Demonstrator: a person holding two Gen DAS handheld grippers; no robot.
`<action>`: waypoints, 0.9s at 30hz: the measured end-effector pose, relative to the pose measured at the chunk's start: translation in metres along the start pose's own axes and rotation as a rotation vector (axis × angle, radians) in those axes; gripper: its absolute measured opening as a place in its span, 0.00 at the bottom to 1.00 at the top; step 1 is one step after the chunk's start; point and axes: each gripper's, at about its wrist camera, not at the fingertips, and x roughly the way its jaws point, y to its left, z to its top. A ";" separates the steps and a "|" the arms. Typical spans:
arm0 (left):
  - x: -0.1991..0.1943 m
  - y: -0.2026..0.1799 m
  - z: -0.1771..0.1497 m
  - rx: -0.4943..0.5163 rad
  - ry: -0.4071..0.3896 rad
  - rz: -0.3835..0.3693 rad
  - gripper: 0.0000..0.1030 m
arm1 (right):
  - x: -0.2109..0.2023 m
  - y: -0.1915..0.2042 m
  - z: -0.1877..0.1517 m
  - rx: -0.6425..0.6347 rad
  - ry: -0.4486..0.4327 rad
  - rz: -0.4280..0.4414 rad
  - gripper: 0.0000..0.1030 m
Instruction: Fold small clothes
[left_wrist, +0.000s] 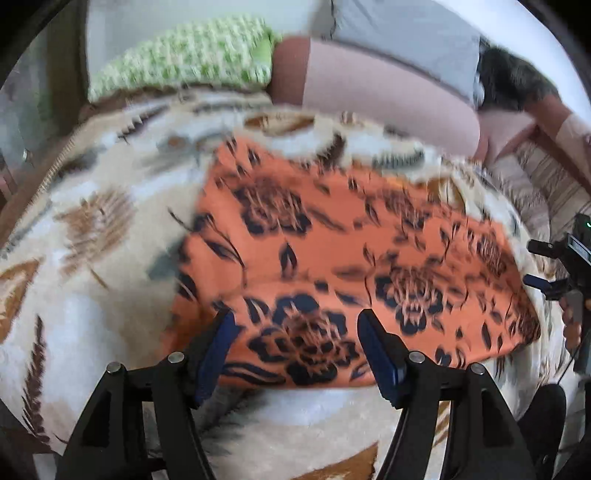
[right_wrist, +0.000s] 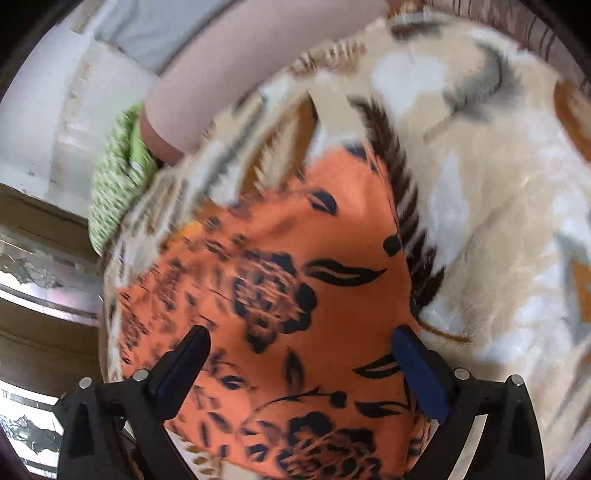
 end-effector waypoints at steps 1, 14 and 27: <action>0.007 0.007 -0.001 -0.018 0.020 0.005 0.68 | -0.005 0.006 0.001 -0.028 -0.021 0.027 0.97; -0.004 0.053 0.027 -0.186 -0.012 -0.153 0.68 | -0.027 -0.021 0.005 0.014 -0.059 -0.010 0.94; 0.037 -0.043 0.025 -0.017 0.093 -0.172 0.68 | 0.000 -0.082 -0.036 0.208 0.204 0.173 0.71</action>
